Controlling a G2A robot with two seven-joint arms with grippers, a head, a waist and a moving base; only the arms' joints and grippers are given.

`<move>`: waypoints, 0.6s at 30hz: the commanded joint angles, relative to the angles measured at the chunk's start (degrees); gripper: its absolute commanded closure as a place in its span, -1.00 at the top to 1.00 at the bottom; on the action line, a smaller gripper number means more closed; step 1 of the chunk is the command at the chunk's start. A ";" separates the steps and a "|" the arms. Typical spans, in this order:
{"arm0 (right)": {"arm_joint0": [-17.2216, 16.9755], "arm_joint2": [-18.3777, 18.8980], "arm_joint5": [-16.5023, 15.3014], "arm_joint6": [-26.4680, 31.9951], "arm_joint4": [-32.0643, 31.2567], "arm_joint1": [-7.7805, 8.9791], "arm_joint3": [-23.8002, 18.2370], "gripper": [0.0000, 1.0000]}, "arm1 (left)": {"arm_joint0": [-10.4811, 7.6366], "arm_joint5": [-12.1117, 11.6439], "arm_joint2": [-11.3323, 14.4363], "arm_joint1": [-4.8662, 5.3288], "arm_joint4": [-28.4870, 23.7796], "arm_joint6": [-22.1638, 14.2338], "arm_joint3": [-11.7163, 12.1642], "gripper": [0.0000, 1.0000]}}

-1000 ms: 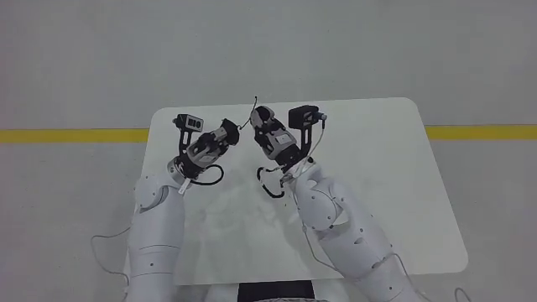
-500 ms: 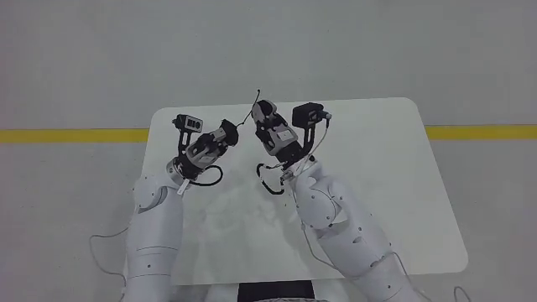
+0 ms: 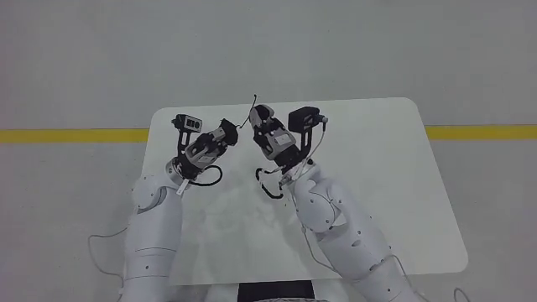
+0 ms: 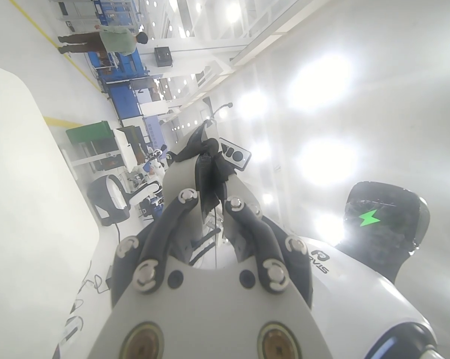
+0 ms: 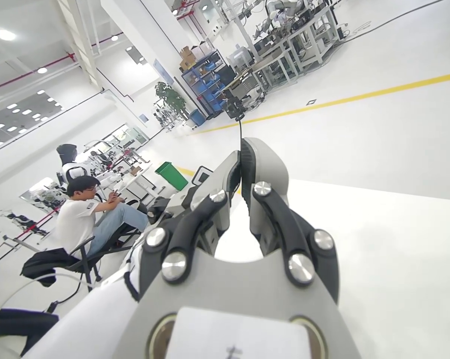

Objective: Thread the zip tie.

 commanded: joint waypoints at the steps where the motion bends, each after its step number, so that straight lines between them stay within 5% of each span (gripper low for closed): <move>1: -0.14 -0.07 -0.04 -0.13 -0.01 -0.01 -0.11 -1.00 | 0.05 0.00 0.08 0.11 -0.05 0.13 -0.09 -1.00; 18: -1.25 -0.40 -0.29 2.00 0.91 0.05 -0.44 -1.00 | 0.40 0.00 0.87 0.86 -0.67 0.71 -0.81 -1.00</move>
